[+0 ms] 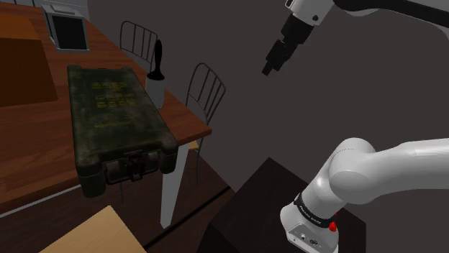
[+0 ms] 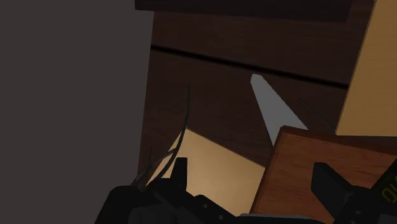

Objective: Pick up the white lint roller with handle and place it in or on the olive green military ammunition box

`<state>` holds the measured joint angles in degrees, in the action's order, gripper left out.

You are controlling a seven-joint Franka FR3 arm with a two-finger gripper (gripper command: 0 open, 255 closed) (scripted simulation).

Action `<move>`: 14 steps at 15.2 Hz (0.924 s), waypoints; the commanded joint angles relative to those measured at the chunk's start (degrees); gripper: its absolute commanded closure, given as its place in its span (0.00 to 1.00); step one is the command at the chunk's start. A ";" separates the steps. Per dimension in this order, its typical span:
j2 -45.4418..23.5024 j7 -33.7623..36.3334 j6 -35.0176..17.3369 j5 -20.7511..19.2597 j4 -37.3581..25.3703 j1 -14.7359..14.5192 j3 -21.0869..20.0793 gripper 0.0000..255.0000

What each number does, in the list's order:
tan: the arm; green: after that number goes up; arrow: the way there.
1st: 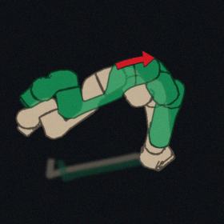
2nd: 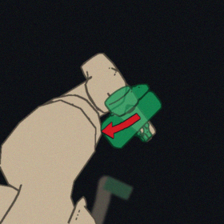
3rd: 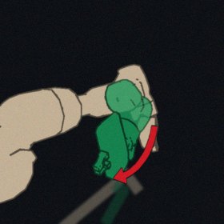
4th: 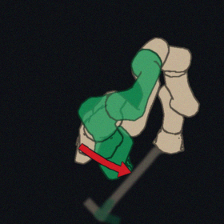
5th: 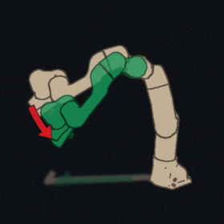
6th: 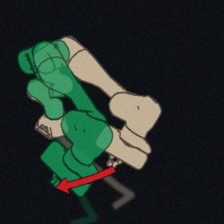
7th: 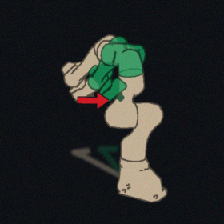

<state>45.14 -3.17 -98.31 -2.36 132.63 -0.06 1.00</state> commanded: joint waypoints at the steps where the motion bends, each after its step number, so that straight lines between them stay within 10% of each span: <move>1: 0.00 0.00 0.00 0.00 0.00 0.00 0.00 0.00; 14: -17.83 4.69 -25.69 -1.65 -0.63 -2.75 -8.19 0.00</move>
<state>28.98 1.32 -122.09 -3.59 132.54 -2.81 -6.74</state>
